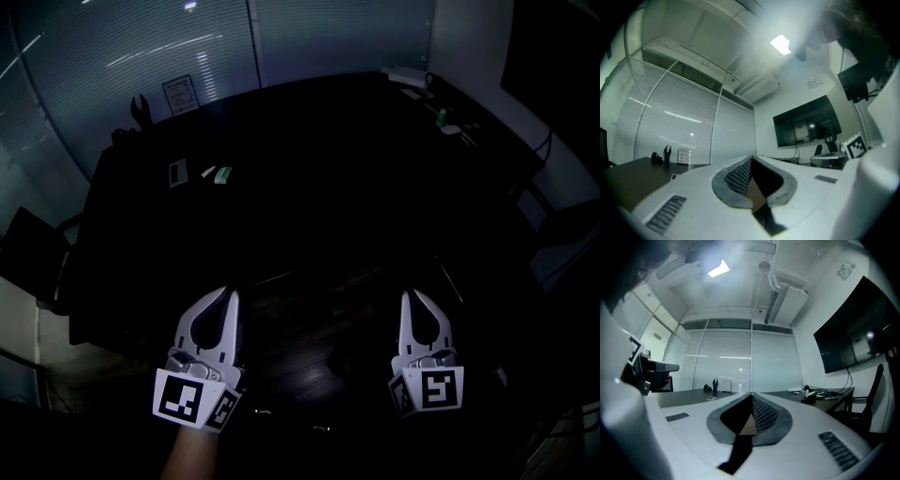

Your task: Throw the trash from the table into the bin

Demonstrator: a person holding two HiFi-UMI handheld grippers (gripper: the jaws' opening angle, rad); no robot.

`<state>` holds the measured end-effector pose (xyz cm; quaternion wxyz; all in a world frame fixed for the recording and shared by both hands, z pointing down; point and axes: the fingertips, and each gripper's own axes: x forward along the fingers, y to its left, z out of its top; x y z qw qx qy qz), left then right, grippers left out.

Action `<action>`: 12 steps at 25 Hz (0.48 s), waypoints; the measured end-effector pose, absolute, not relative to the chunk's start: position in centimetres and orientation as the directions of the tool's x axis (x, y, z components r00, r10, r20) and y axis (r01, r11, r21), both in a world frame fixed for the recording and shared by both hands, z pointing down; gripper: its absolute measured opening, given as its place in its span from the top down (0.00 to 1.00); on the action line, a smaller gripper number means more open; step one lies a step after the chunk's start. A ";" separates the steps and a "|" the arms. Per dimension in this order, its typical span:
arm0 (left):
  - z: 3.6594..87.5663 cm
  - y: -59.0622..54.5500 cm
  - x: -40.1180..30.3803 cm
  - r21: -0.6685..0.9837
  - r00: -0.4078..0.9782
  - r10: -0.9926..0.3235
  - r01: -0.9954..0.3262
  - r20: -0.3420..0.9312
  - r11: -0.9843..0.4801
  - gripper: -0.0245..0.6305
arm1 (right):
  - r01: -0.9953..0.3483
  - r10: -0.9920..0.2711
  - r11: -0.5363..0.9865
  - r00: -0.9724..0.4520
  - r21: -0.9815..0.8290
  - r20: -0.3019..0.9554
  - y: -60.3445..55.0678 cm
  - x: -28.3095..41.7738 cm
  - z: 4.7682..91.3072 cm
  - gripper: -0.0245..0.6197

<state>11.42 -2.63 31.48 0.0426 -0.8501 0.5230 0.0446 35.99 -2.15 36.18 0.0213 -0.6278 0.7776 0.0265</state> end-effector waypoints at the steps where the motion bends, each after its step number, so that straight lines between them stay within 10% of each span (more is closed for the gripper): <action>1: 31.2 -2.5 10.7 -0.026 0.434 -0.892 -0.900 -0.126 -0.435 0.96 | -0.975 -0.971 0.223 -0.224 0.017 -0.081 -2.3 35.3 35.4 0.95; 12: 28.2 -1.3 -1.1 -0.017 0.220 -0.959 -0.975 -0.177 -0.220 0.96 | -0.913 -0.890 0.403 -0.406 0.056 -0.206 -5.5 24.0 28.2 0.95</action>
